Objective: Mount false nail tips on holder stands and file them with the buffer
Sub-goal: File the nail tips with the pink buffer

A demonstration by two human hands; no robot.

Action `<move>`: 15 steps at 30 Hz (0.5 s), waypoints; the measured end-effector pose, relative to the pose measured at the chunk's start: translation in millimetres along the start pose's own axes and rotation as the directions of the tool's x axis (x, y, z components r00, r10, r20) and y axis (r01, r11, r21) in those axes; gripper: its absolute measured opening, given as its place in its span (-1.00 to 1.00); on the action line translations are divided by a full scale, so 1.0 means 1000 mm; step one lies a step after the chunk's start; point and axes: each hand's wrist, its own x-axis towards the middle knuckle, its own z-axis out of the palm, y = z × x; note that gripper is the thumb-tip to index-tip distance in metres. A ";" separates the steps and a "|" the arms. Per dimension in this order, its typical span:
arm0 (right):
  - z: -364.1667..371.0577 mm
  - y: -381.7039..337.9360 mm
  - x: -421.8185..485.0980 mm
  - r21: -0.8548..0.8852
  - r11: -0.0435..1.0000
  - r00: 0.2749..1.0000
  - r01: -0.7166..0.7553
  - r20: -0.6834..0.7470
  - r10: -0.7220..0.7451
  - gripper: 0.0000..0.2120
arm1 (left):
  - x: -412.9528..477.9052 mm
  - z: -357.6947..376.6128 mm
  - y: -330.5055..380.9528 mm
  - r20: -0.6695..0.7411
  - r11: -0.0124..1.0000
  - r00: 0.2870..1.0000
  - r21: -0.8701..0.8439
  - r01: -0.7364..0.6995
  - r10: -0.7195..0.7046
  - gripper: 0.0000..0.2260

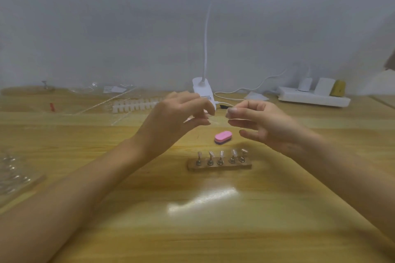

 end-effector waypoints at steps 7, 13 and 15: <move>-0.003 0.007 0.011 -0.330 0.942 0.997 0.066 -0.024 -0.078 -0.87 | -0.013 0.012 -0.023 0.256 0.851 0.836 -0.079 0.519 -0.486 -0.93; 0.012 0.008 0.020 -0.432 0.889 0.983 0.155 -0.021 -0.181 -0.85 | -0.012 0.017 -0.017 0.225 0.885 0.855 0.112 0.453 -0.466 -0.84; 0.016 0.006 0.021 -0.412 0.894 0.980 0.175 -0.013 -0.198 -0.87 | -0.006 0.014 -0.008 0.267 0.833 0.849 -0.208 0.512 -0.456 -0.86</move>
